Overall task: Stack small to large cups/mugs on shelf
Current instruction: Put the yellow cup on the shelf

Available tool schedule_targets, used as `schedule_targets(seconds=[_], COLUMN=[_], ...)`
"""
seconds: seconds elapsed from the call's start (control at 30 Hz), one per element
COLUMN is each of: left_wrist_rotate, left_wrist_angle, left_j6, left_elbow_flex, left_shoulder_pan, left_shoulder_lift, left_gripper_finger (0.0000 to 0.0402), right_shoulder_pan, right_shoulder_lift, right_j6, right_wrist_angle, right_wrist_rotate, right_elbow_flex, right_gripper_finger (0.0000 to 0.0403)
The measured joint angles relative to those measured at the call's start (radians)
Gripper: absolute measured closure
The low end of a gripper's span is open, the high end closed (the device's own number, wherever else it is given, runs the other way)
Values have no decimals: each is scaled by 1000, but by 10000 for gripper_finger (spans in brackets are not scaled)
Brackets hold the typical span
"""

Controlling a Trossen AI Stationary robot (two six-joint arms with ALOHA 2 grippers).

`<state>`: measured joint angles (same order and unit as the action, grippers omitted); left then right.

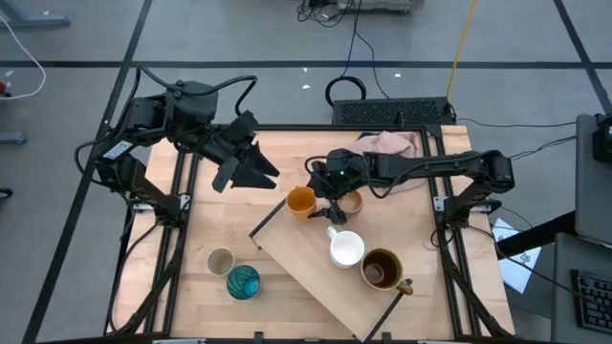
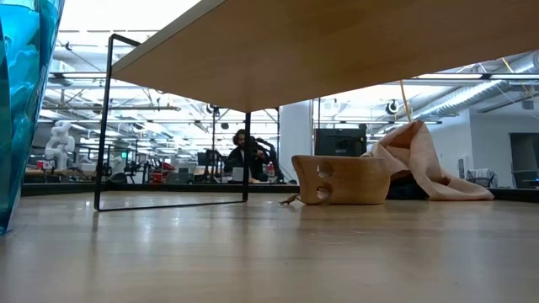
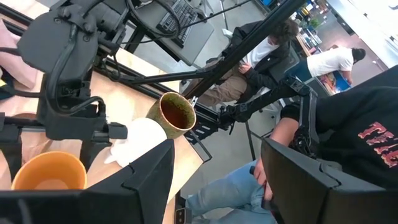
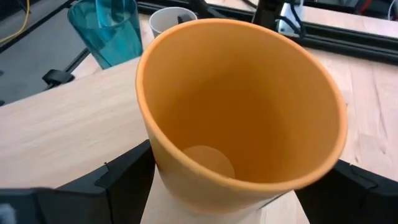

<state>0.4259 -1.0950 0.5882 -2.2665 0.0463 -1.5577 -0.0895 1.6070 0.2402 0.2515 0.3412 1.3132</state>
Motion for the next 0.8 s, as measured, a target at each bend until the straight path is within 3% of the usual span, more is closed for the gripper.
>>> schedule_targets(seconds=[0.3,0.8], left_wrist_rotate=[0,0], left_wrist_angle=[-3,-4], left_j6=[-2,-9], left_elbow_flex=[0,0], left_shoulder_pan=[0,0], left_shoulder_lift=[0,0], left_gripper_finger=[163,163], right_shoulder_pan=[0,14], right_shoulder_lift=[5,5], right_j6=[-51,-70], right_wrist_angle=[-87,-68], right_wrist_rotate=[0,1], right_elbow_flex=[-1,-1], right_gripper_finger=[85,68])
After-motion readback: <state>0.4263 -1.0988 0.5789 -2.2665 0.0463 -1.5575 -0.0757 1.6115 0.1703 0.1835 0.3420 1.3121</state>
